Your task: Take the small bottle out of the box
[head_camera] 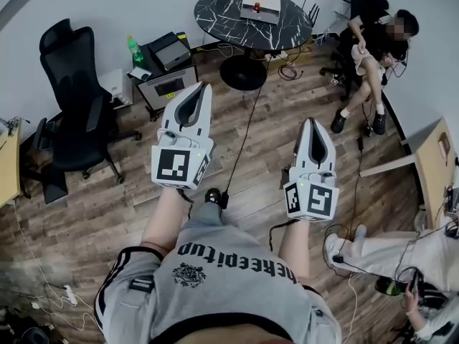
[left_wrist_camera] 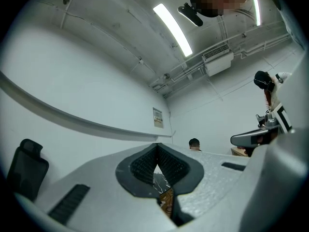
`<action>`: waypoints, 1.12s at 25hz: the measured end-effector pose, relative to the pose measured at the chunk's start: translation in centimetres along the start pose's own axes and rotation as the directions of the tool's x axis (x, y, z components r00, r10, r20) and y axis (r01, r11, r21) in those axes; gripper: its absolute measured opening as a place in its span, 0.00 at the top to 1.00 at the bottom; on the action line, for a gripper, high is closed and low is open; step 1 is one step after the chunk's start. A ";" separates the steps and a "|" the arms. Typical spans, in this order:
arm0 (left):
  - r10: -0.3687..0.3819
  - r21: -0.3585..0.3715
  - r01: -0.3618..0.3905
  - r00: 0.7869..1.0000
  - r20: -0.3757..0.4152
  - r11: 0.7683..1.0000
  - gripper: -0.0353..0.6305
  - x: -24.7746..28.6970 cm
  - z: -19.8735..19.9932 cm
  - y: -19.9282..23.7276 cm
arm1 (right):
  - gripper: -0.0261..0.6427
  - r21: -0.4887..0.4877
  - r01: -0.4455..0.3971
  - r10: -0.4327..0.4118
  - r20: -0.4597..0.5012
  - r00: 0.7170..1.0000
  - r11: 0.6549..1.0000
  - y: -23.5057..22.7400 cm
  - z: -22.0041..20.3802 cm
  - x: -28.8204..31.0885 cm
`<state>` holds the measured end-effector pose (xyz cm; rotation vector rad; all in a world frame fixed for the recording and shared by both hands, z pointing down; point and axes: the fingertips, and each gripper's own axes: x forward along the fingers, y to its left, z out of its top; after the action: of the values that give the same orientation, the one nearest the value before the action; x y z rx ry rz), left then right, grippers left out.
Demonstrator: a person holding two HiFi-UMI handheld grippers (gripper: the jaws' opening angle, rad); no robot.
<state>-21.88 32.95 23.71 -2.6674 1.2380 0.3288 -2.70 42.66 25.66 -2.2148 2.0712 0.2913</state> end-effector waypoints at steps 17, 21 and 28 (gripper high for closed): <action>-0.027 -0.015 0.027 0.999 -0.019 1.000 0.94 11.6 -5.3 11.6 | 0.96 0.016 0.001 -0.001 -0.006 1.000 1.000 3.2 -4.2 16.5; -0.036 -0.035 0.036 0.999 -0.017 0.999 0.94 13.1 -6.3 12.1 | 0.96 0.004 0.015 -0.015 -0.015 1.000 1.000 2.7 -4.5 17.8; -0.021 -0.035 0.021 1.000 -0.009 0.999 0.94 16.6 -7.5 13.2 | 0.96 -0.009 0.003 -0.004 -0.002 1.000 1.000 1.2 -5.3 21.7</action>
<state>-20.70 10.56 25.36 -2.7127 1.2169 0.3386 -2.17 20.28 26.46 -2.2245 2.0709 0.2986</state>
